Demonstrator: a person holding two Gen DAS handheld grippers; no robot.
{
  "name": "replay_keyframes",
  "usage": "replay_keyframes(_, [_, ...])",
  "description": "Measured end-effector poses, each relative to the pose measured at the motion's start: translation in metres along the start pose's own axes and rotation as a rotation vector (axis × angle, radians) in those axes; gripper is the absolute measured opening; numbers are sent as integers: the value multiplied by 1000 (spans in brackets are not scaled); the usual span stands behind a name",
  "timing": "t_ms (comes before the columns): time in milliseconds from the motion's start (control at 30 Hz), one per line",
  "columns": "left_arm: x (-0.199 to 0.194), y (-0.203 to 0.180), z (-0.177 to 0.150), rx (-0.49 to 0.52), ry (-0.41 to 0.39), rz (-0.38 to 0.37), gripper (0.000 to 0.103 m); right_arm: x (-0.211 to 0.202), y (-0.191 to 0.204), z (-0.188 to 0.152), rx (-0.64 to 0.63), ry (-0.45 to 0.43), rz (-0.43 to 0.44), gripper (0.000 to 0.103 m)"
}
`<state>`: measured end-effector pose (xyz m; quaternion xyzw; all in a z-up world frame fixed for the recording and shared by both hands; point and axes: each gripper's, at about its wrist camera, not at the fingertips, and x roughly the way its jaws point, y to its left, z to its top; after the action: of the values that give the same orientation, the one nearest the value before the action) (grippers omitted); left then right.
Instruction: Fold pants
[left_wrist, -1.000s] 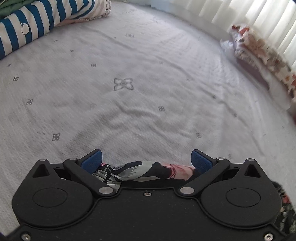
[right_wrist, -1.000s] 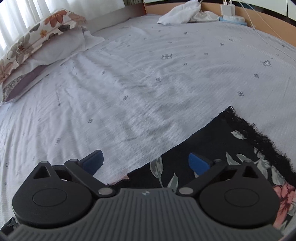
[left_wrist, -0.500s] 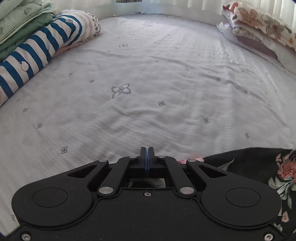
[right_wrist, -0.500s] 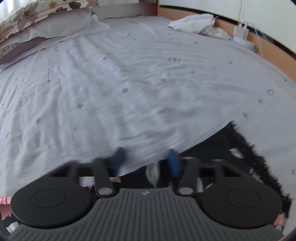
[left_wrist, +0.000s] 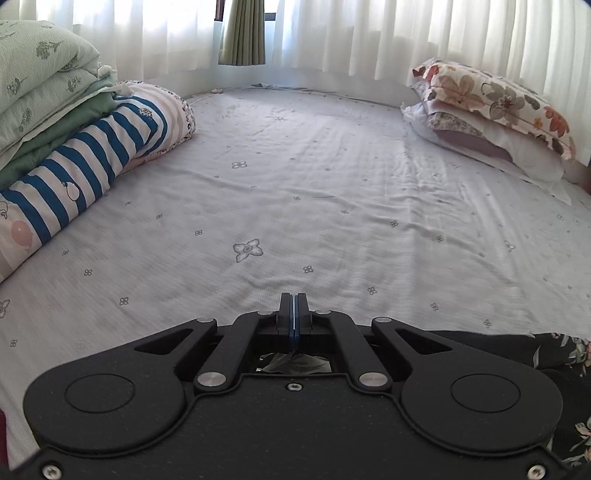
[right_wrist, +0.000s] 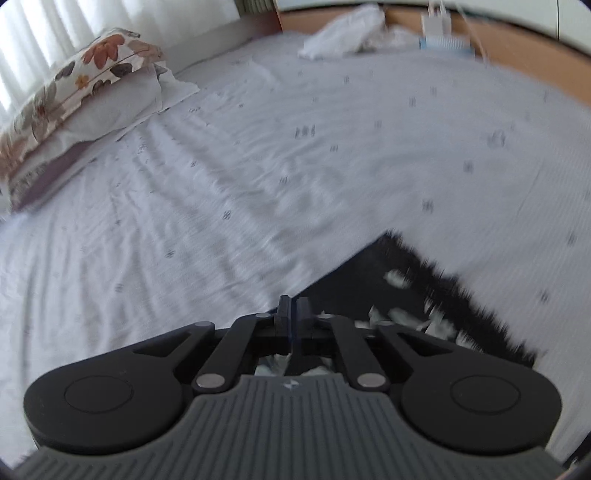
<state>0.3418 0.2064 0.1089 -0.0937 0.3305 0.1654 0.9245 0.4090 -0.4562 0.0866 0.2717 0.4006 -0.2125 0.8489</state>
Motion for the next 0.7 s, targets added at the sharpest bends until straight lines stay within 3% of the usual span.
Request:
replay_keyframes(33, [-6,2,0,2,-3,-9,2,1,-2,0,17,31,38,55])
replay_keyframes(67, [-11,3,0,4,-6,-15,2,3,-2,-3,21,51,71,65])
replay_keyframes(100, [-15,4,0,7,-9,-19,2,5,1,-7,24,59,89,66])
replay_keyframes(300, [-30,16,2,-4,0,-30,2,24,22,-25,71,154,146,66])
replay_keyframes(400, [-31,22,2,-5,-1,-26,2,35,37,-34,56,186,129,67])
replay_keyframes(533, [-29,29,4,-5,-10,-7,1,43,45,-44,70,154,106,67])
replay_keyframes(600, [-27,33,4,-11,-4,-5,1,46,43,-48,100,132,98,60])
replay_keyframes(633, [-25,35,3,-12,4,-9,1,47,43,-50,105,122,95,49])
replay_keyframes(700, [-20,35,0,3,27,-29,2,45,42,-51,105,110,85,46])
